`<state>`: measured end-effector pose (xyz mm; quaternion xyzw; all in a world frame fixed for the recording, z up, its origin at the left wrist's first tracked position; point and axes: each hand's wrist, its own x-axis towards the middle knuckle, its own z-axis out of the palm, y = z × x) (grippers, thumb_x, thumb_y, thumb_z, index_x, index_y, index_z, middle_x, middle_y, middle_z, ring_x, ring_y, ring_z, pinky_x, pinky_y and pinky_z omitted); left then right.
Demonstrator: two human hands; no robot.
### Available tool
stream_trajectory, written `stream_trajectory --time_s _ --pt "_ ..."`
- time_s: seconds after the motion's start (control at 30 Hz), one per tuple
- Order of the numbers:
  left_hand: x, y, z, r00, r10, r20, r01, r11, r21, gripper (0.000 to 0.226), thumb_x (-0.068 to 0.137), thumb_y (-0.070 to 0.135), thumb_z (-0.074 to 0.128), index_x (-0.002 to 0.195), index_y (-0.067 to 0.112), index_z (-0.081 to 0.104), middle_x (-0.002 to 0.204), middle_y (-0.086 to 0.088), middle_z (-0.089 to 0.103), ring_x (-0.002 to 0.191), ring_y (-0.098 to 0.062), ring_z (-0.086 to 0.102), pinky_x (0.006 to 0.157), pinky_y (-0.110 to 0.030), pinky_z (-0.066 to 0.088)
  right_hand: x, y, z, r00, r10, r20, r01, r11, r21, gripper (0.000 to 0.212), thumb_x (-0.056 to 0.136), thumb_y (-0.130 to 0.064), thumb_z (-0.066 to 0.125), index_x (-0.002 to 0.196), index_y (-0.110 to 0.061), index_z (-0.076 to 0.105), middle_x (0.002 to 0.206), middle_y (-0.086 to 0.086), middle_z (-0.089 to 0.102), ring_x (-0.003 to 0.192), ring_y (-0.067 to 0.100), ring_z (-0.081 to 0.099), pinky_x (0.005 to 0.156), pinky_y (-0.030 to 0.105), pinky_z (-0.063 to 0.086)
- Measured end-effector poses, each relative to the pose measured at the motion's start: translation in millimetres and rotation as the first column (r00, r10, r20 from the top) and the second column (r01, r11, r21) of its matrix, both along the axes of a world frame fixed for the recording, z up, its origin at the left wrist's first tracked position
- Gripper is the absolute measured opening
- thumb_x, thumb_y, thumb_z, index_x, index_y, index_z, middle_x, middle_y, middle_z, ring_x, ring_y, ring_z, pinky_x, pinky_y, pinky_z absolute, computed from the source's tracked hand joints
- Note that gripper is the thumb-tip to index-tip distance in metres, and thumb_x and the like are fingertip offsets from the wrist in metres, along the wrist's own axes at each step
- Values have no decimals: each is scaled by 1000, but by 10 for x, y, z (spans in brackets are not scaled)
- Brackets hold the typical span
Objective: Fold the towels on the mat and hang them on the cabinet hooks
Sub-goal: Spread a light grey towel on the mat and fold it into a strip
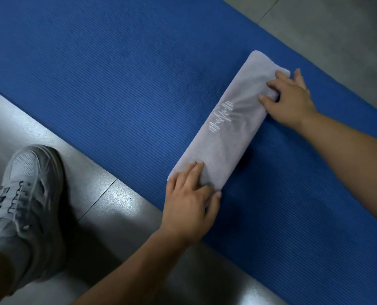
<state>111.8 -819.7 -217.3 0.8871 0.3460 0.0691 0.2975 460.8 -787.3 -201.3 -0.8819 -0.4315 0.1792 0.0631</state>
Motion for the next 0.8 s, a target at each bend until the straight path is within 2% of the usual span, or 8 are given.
stream_trajectory --time_s 0.07,0.13,0.23,0.33,0.47,0.6,0.67,0.8 --pt "102 132 3 998 55 16 -56 997 56 31 99 45 50 98 24 72 145 -3 52 139 -24 43 109 -43 29 -131 50 -17 996 35 82 -44 993 112 37 99 -39 51 122 -14 65 156 -1 40 154 28 10 123 43 17" --pt "243 258 -31 998 48 -37 -44 995 93 35 101 48 46 115 23 66 155 -7 42 147 -25 33 117 -48 23 -329 135 -66 987 125 99 -139 978 153 35 99 -34 50 119 -10 66 154 5 44 151 30 19 122 40 19" --pt "396 337 -110 976 -31 -216 57 992 115 64 102 57 33 154 20 34 169 -14 10 157 -28 1 124 -54 2 -658 208 -190 949 307 76 -314 944 104 55 96 -46 39 136 -11 56 161 10 32 152 34 15 123 44 16" --pt "416 283 -173 944 -45 -328 92 987 129 79 101 64 23 162 15 11 168 -17 -4 156 -30 -11 124 -56 0 -815 176 -320 900 427 91 -425 904 -49 73 93 -57 21 154 -19 33 167 5 12 155 29 0 125 45 0" --pt "436 132 -189 929 9 -370 62 982 179 84 99 68 23 162 14 13 168 -18 0 156 -32 -7 123 -60 1 -528 260 -326 923 354 152 -339 933 -119 75 93 -63 15 158 -27 18 169 -1 -1 154 25 -12 123 49 -9" --pt "362 13 -201 920 86 -382 -16 983 183 83 98 69 27 162 18 12 169 -16 1 156 -32 -6 124 -58 3 -218 347 -358 966 194 171 -170 975 -145 74 96 -65 18 160 -29 2 167 -7 -15 152 25 -20 123 51 -7" --pt "304 -37 -210 917 105 -385 -38 983 180 84 98 69 31 162 19 14 169 -15 2 156 -32 -4 124 -57 5 -177 385 -403 983 123 137 -108 988 -112 76 96 -67 19 159 -30 -2 167 -7 -16 152 29 -20 124 51 -4" --pt "260 -32 -205 921 70 -383 -17 990 140 84 97 68 33 162 20 13 169 -14 2 156 -31 -3 124 -58 7 -122 395 -438 987 125 97 -114 988 -107 76 96 -67 19 159 -32 -2 167 -8 -16 152 30 -19 124 50 -5"
